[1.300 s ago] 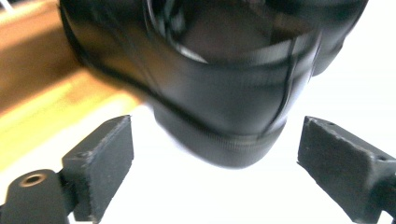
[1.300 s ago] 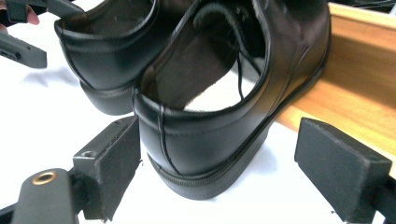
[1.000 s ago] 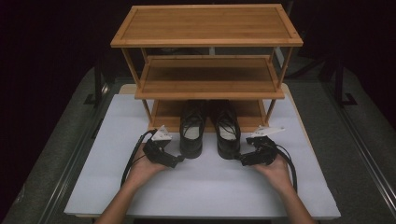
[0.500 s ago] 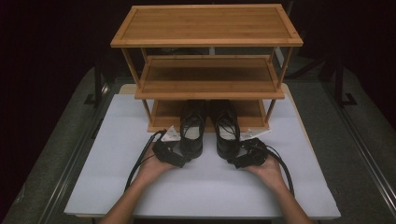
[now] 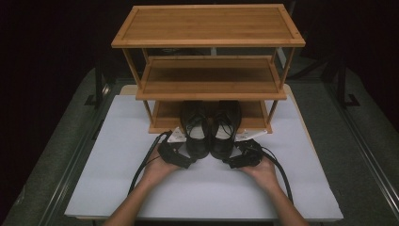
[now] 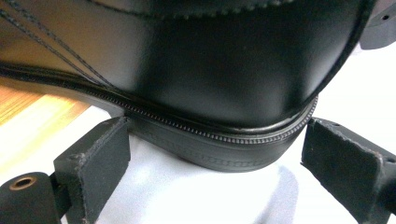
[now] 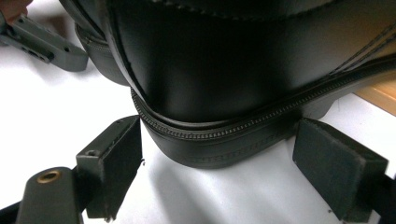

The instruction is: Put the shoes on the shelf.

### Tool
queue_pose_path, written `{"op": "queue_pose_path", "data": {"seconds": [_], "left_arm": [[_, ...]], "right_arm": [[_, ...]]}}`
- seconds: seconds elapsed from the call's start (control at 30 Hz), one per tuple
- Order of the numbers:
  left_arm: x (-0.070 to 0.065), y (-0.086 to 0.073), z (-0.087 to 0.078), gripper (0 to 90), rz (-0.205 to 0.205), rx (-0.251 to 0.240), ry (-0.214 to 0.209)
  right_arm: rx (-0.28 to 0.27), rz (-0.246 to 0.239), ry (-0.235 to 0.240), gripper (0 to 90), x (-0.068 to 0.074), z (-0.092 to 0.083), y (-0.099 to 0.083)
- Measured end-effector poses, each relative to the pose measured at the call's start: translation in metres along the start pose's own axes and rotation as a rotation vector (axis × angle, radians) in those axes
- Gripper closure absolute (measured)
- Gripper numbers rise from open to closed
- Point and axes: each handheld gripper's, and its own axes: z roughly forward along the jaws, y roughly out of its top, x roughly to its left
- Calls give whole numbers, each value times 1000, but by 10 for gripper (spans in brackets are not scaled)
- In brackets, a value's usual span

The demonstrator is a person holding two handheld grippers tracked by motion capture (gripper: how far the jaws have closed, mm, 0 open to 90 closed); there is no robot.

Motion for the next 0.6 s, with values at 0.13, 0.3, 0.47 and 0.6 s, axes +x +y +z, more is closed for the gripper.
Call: {"op": "queue_pose_path", "data": {"seconds": [0.13, 0.3, 0.47, 0.6], "left_arm": [[0, 3, -2, 84, -6, -8, -2], [4, 6, -4, 84, -35, 0, -25], [8, 14, -9, 84, -56, -43, -36], [14, 18, -6, 83, -57, -37, -37]], "right_arm": [[-5, -8, -6, 162, 1, -1, 2], [-14, 1, 1, 164, 0, -5, 6], [-41, 33, 30, 165, -5, -10, 13], [-37, 35, 31, 165, -10, -8, 17]]}}
